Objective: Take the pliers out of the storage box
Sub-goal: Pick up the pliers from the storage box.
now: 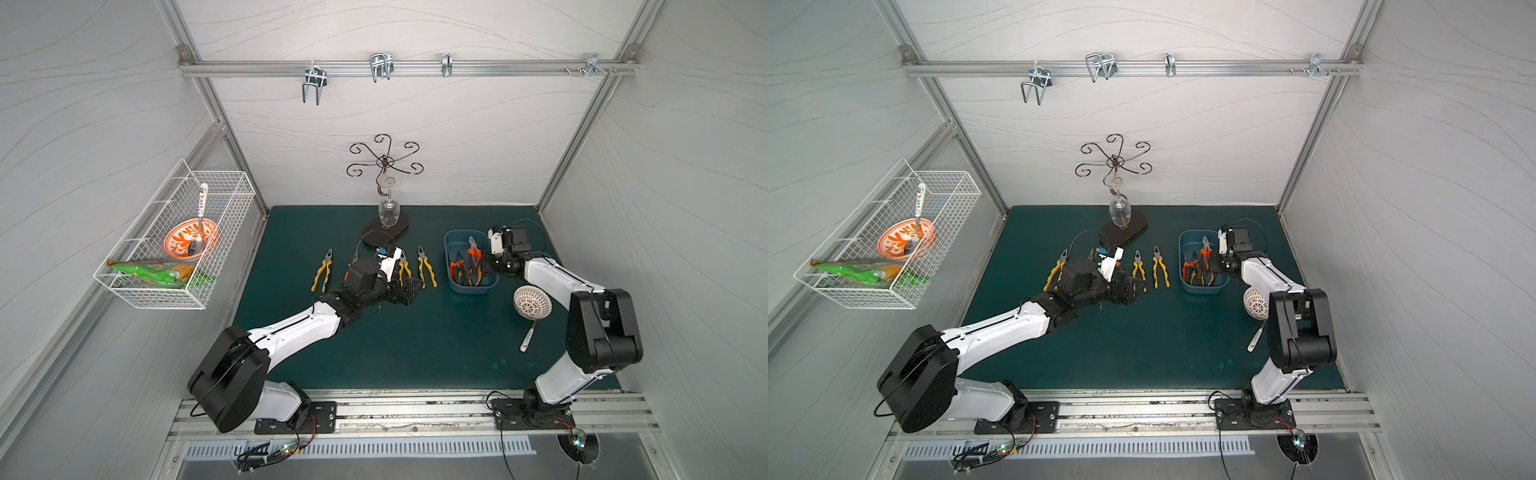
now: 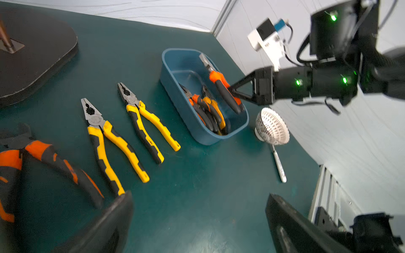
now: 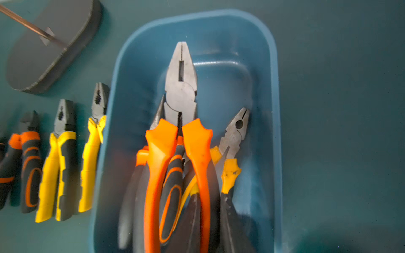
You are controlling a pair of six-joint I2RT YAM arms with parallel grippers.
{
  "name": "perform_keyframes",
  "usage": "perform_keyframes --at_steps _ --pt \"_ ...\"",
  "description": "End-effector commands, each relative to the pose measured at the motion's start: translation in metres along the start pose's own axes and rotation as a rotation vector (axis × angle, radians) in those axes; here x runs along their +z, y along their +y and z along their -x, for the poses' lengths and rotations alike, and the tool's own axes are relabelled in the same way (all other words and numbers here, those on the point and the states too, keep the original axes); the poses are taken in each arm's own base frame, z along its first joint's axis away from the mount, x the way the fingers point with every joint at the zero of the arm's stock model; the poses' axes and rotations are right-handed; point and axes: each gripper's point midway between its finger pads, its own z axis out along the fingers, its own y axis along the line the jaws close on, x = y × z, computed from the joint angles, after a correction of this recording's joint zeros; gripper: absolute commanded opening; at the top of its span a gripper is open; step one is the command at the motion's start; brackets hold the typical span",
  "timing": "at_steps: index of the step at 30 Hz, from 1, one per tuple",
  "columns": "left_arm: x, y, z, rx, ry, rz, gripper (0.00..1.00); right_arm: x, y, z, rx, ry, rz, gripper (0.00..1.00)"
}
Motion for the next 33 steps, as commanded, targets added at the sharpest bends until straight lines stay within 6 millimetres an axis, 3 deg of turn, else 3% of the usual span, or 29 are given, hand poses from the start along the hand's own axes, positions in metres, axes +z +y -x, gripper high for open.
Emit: perform_keyframes --at_steps 1,7,16,26,33 --pt "0.01 -0.015 0.037 -0.129 -0.028 -0.041 1.0 -0.033 0.028 0.043 -0.033 -0.205 0.044 0.0" --pt "0.041 -0.015 0.056 -0.356 -0.058 -0.05 0.92 -0.058 0.075 0.041 -0.053 -0.267 0.127 0.0" --pt "0.076 -0.041 0.088 -0.383 -0.124 -0.134 0.74 -0.083 0.138 0.033 -0.065 -0.297 0.273 0.0" --pt "0.099 -0.043 0.089 -0.457 -0.107 -0.167 0.48 -0.095 0.16 0.03 -0.075 -0.299 0.363 0.0" --pt "0.108 -0.044 0.089 -0.478 -0.089 -0.184 0.42 -0.095 0.165 0.027 -0.085 -0.29 0.382 0.0"
